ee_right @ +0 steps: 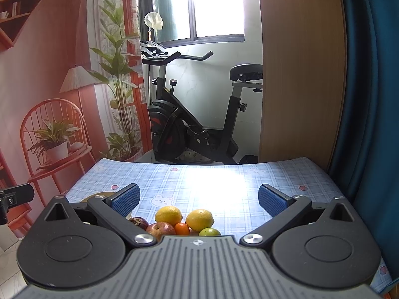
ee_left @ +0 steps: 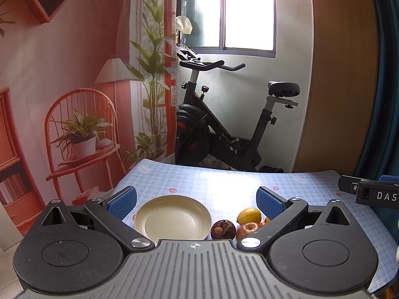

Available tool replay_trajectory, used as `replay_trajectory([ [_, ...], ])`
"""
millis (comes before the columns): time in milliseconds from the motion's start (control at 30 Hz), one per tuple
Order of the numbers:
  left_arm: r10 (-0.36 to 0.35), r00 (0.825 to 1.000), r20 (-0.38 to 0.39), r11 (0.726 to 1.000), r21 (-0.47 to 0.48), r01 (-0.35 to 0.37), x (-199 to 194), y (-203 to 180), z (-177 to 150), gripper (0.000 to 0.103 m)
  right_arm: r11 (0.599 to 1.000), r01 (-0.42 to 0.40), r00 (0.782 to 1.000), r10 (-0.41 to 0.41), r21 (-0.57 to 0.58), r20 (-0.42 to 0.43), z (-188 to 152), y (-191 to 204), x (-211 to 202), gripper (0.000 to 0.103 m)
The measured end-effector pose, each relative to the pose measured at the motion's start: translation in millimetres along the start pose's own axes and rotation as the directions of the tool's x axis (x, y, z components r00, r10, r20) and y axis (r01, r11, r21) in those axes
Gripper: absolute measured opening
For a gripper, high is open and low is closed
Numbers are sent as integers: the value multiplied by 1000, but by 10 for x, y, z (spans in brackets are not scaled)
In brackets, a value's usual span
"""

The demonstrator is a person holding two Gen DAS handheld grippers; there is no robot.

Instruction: Organize fruits

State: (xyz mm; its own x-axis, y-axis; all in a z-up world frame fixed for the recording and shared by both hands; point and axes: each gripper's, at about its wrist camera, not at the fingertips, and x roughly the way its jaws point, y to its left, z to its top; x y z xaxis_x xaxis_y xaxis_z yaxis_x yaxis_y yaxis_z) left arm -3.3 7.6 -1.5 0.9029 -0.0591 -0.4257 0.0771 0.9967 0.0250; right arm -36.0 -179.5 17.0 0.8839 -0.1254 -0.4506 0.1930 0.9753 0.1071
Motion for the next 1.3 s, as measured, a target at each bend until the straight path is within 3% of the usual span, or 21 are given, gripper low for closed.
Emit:
replay_trajectory([
  [833,0,1000,11,1000,-19,0,48,12,-41,103,1000,-17,1000,17,-6,12,-28,-13,16,103],
  [1100,-19,998,53,998,-60,22,254,21,-135,103,1000,-20,998,20,5,64,-179,-123,142,103],
  [1233,-4,997,81,1000,-27,6,467,-3,-237,103,999,32,994,-34,14,106,-334,-208,319,103],
  [1300,-13,998,58,999,-36,15,597,13,-294,102,998,55,992,-57,22,114,-451,-256,441,103],
])
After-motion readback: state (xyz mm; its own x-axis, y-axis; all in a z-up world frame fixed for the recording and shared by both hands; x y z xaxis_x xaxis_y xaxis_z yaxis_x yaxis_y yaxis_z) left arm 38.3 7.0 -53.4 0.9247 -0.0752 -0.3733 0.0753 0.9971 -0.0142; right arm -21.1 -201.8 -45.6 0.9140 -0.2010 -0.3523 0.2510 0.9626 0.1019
